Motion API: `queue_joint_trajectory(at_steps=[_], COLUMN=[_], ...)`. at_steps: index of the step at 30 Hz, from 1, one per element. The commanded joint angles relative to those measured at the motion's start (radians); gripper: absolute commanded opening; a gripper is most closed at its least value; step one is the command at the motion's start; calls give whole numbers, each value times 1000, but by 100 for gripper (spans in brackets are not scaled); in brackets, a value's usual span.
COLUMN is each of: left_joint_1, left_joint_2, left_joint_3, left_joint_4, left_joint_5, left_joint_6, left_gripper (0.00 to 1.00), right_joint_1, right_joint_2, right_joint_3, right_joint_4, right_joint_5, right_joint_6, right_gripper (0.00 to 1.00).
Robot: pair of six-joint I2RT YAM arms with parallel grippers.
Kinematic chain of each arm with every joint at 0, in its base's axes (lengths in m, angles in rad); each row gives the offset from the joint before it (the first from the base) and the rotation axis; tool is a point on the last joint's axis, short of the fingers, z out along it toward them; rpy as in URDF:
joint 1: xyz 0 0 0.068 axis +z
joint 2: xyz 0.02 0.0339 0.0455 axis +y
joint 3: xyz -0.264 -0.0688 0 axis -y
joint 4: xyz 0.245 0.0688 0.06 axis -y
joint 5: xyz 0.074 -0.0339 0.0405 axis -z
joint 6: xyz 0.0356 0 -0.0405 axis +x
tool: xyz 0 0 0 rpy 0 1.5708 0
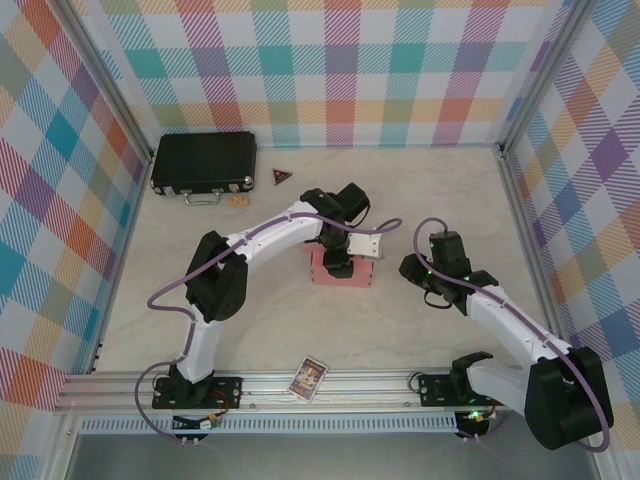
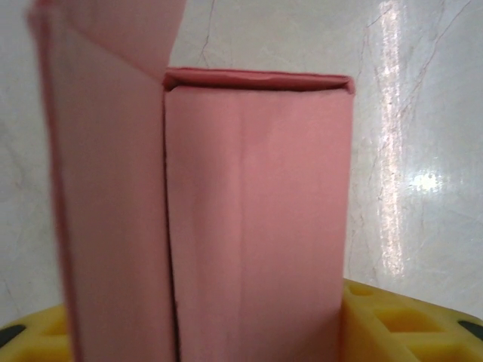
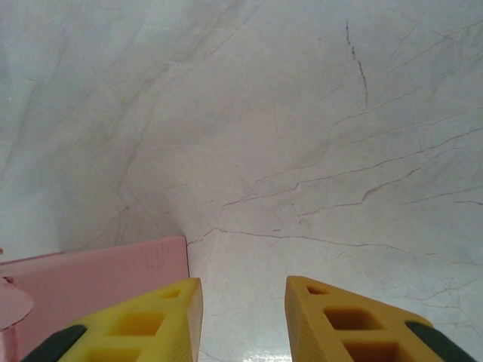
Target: Fold the paper box
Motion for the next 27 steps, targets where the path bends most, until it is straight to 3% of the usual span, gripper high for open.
queue_joint_trajectory(at_steps=[1,4,13,16,20,22,27], left_joint_1=[5,5,9,41,144,199,303], left_joint_2=[-28,-53,-209,-319,-445,-478,-516], left_joint_3=[23,27,10,-76,-203,-236,-363], left_joint_4=[18,23,66,192,363,357,325], left_joint_5=[-20,-18,47,62,9,-53,-13], left_joint_6=[13,1,-140,-314,-714,-889,-1134], left_gripper=[64,72,77,84,86,86,88], right_joint_1=[-5,-6,-8,-9,-10,-10,-6], right_joint_2=[8,12,39,68,116,146,232], right_joint_3=[20,50,212,290,381,421,494], right_joint_4=[3,-14,-133,-179,-217,-236,-289], right_joint_5=[-34,-56,-73,-121,-225,-288,-351], right_joint_6=[-41,-83,-234,-285,-344,-375,-411], right_gripper=[36,38,45,46,47,49,52])
